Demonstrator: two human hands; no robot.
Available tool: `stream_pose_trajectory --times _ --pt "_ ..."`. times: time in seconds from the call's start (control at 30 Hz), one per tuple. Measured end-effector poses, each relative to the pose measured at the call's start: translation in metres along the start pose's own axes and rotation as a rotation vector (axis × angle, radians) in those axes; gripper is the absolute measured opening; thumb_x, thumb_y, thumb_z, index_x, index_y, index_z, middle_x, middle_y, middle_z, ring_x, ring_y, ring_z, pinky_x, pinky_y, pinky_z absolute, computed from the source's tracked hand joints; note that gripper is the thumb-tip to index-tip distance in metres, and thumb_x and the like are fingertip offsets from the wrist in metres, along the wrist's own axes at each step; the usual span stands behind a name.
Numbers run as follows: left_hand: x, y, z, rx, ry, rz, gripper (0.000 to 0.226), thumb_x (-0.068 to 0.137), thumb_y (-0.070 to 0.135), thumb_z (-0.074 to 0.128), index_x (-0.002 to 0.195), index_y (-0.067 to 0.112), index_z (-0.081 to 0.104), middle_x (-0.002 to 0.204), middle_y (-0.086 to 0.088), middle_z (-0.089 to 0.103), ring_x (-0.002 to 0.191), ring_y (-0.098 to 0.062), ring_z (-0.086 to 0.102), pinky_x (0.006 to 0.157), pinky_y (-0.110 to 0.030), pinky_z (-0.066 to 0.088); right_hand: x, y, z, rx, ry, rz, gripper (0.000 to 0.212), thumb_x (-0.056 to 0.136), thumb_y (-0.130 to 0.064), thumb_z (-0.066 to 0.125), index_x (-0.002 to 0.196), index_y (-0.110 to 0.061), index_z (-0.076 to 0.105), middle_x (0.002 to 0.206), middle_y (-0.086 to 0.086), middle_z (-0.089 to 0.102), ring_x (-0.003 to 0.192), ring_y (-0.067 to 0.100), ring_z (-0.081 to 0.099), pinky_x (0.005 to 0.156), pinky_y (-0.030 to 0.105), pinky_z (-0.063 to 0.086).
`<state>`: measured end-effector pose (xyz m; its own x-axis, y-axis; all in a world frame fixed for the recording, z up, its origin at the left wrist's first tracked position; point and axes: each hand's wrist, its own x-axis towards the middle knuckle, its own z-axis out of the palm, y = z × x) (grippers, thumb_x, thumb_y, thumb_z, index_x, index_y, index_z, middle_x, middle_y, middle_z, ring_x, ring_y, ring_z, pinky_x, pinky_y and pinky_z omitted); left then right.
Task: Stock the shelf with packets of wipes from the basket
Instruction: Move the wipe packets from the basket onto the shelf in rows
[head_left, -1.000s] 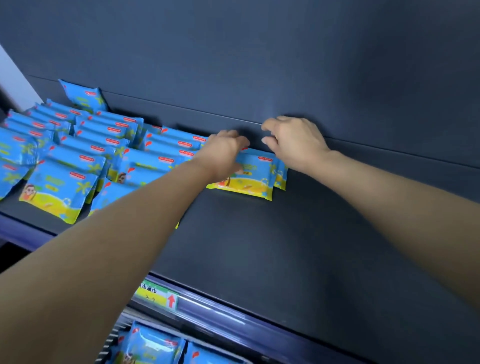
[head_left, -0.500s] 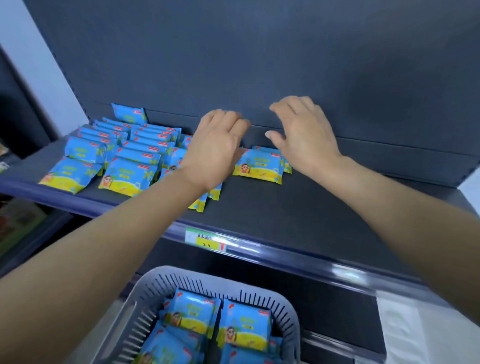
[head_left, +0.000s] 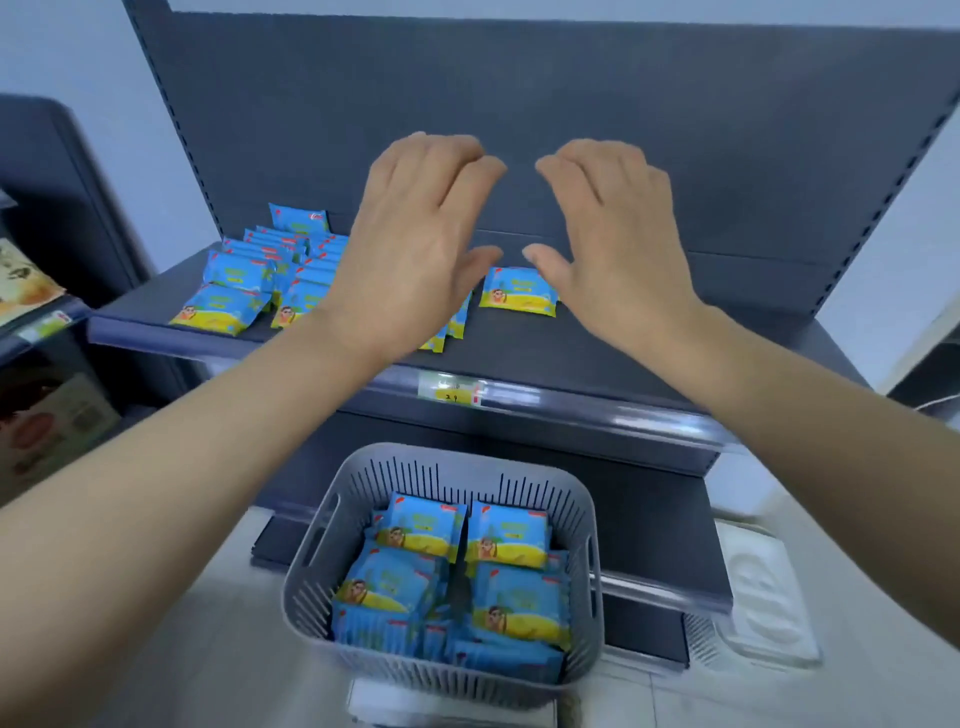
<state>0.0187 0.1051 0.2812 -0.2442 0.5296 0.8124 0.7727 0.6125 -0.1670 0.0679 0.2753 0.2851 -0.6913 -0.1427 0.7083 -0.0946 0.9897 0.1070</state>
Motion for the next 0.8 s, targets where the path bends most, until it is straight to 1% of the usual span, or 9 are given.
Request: stream_pose_trajectory --times 0.07,0.1,0.2,0.3,0.43,0.5,0.6,0.7,0.8 --pt "-0.026 0.009 0.001 -0.059 -0.027 -0.016 0.046 0.077 0.019 0.066 0.116 -0.002 0.055 0.116 -0.021 0.056 0.108 -0.032 0.045 0.100 -0.039 0.027 -0.025 -0.011 0.003 0.026 -0.034 0.006 0.056 0.078 -0.025 0.068 0.127 -0.007 0.049 0.131 0.011 0.048 0.122 0.032 0.042 0.094 0.040 0.031" --pt "-0.042 0.014 0.005 -0.081 -0.063 -0.028 0.046 0.077 0.019 0.066 0.116 -0.003 0.055 0.116 -0.021 0.056 0.108 -0.033 0.046 0.100 -0.040 0.028 -0.039 -0.017 0.007 0.040 -0.062 0.010 0.055 0.077 -0.024 0.068 0.126 -0.006 0.050 0.131 0.011 0.049 0.121 0.032 0.042 0.094 0.040 0.031" --pt "-0.094 0.027 0.022 -0.127 -0.241 -0.069 0.049 0.073 0.015 0.072 0.116 -0.004 0.057 0.116 -0.022 0.057 0.106 -0.039 0.054 0.094 -0.044 0.036 -0.087 -0.031 0.030 0.074 -0.171 0.016 0.055 0.076 -0.022 0.070 0.125 -0.005 0.051 0.128 0.013 0.052 0.118 0.034 0.046 0.092 0.042 0.034" --pt "-0.144 0.036 0.041 -0.164 -0.471 -0.084 0.049 0.075 0.013 0.072 0.118 -0.004 0.056 0.118 -0.022 0.056 0.107 -0.041 0.052 0.095 -0.046 0.036 -0.135 -0.042 0.062 0.098 -0.372 -0.001 0.054 0.078 -0.021 0.067 0.128 -0.007 0.049 0.130 0.011 0.050 0.121 0.032 0.044 0.094 0.039 0.030" --pt "-0.195 0.034 0.064 -0.177 -0.670 -0.116 0.049 0.081 0.016 0.066 0.126 0.001 0.051 0.126 -0.018 0.051 0.117 -0.036 0.046 0.105 -0.040 0.024 -0.187 -0.049 0.107 0.076 -0.653 -0.026 0.049 0.086 -0.023 0.058 0.131 -0.012 0.043 0.135 0.007 0.044 0.125 0.027 0.038 0.098 0.038 0.029" --pt "-0.213 0.031 0.072 -0.184 -0.728 -0.143 0.051 0.083 0.019 0.066 0.128 0.003 0.049 0.129 -0.017 0.049 0.120 -0.034 0.044 0.106 -0.038 0.022 -0.204 -0.051 0.126 0.062 -0.736 -0.005 0.045 0.087 -0.025 0.058 0.129 -0.012 0.045 0.134 0.007 0.045 0.124 0.028 0.040 0.098 0.039 0.030" --pt "-0.236 0.025 0.084 -0.173 -0.805 -0.166 0.052 0.084 0.022 0.065 0.129 0.005 0.048 0.131 -0.014 0.048 0.120 -0.033 0.043 0.103 -0.037 0.024 -0.220 -0.051 0.149 0.011 -0.822 0.017 0.045 0.087 -0.029 0.060 0.127 -0.012 0.045 0.130 0.008 0.049 0.120 0.029 0.043 0.096 0.041 0.033" --pt "-0.256 0.014 0.096 -0.150 -0.844 -0.178 0.052 0.080 0.021 0.068 0.126 0.003 0.051 0.126 -0.016 0.051 0.115 -0.034 0.046 0.099 -0.039 0.027 -0.231 -0.048 0.172 -0.022 -0.860 0.046 0.042 0.088 -0.025 0.058 0.125 -0.012 0.045 0.126 0.009 0.051 0.116 0.030 0.046 0.094 0.041 0.034" --pt "-0.272 0.004 0.108 -0.141 -0.875 -0.211 0.050 0.078 0.019 0.069 0.122 0.003 0.052 0.120 -0.016 0.053 0.112 -0.034 0.048 0.100 -0.040 0.030 -0.238 -0.047 0.192 -0.044 -0.917 0.057 0.039 0.088 -0.022 0.056 0.125 -0.012 0.046 0.125 0.011 0.052 0.115 0.031 0.046 0.095 0.042 0.035"
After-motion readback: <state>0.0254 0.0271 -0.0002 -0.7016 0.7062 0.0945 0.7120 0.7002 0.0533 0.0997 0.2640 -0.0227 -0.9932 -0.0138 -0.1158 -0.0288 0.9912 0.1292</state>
